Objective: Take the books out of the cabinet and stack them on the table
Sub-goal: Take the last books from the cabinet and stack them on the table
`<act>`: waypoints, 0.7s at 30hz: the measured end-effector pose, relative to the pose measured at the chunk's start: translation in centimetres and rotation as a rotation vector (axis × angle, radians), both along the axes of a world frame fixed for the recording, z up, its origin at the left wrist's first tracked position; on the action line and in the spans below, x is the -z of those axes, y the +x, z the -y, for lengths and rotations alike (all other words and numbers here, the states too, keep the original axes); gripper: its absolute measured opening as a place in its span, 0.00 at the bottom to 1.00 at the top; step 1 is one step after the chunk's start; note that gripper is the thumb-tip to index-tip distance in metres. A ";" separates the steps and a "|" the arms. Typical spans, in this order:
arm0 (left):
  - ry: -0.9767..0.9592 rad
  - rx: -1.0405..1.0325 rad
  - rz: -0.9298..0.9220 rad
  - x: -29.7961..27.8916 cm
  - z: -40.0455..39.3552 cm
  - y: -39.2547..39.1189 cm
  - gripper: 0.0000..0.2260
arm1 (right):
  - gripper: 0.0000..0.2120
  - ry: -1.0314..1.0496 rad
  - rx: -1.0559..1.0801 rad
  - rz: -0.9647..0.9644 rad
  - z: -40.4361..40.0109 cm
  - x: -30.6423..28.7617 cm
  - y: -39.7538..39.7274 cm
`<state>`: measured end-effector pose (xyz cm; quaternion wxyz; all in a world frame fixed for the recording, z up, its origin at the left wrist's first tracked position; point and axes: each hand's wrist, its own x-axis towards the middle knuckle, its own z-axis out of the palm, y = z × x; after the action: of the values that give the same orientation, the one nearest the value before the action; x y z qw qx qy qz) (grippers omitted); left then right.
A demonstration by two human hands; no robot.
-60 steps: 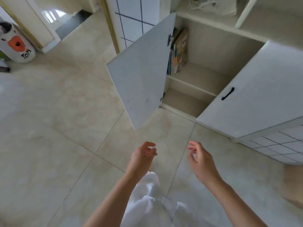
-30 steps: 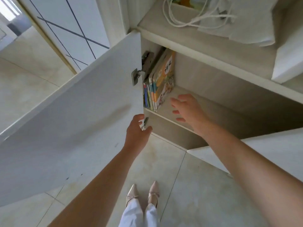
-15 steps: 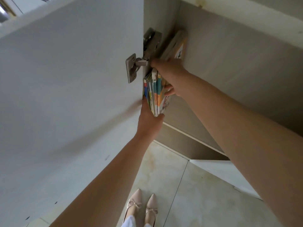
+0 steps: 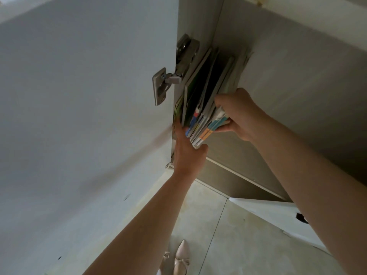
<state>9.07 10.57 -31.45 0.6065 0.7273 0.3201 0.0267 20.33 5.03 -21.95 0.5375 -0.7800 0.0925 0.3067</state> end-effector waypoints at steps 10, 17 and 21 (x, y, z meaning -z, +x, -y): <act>0.062 -0.039 -0.002 0.7 0.1 0.6 0.42 | 0.19 0.038 0.072 0.005 1.5 0.8 -0.4; -0.076 -0.073 0.008 1.2 -0.4 1.8 0.44 | 0.24 0.072 0.121 0.006 2.8 1.4 -0.5; 0.015 0.058 -0.031 1.1 -0.3 2.7 0.39 | 0.25 0.084 0.132 0.009 3.4 1.6 -0.6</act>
<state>11.74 10.88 -32.50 0.5966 0.7411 0.3079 0.0001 19.71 1.59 -23.57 0.5893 -0.7503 0.1283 0.2706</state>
